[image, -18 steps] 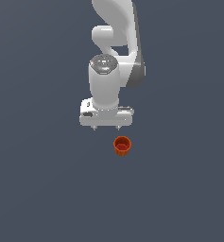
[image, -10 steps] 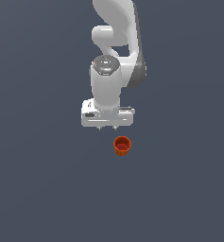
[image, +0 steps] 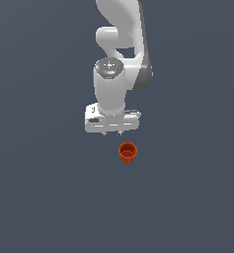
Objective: Pick up the object and move it to a goal position.
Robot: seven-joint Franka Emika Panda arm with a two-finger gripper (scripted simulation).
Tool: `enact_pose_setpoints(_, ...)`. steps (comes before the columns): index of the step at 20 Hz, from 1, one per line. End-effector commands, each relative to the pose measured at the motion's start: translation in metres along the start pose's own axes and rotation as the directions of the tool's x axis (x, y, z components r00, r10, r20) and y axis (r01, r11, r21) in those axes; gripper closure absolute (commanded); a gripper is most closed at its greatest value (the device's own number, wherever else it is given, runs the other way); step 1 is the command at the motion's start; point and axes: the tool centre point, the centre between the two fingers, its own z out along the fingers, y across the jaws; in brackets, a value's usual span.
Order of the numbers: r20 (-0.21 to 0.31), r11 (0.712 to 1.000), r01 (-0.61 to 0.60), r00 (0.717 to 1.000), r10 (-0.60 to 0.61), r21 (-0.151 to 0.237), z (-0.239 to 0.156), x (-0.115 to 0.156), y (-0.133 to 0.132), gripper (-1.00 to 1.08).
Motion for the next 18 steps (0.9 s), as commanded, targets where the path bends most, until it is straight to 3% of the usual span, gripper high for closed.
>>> enact_pose_setpoints(1, -0.005, 1.0, 0.014, 1.0, -0.014, 0.013, 0.001, 0.001, -0.003, -0.2)
enact_pose_setpoints(9, -0.039, 0.992, 0.093, 0.995, -0.09, 0.082, 0.005, 0.004, -0.018, -0.2)
enact_pose_setpoints(18, -0.119, 0.961, 0.216, 0.973, -0.198, 0.171, 0.011, 0.01, -0.039, -0.2)
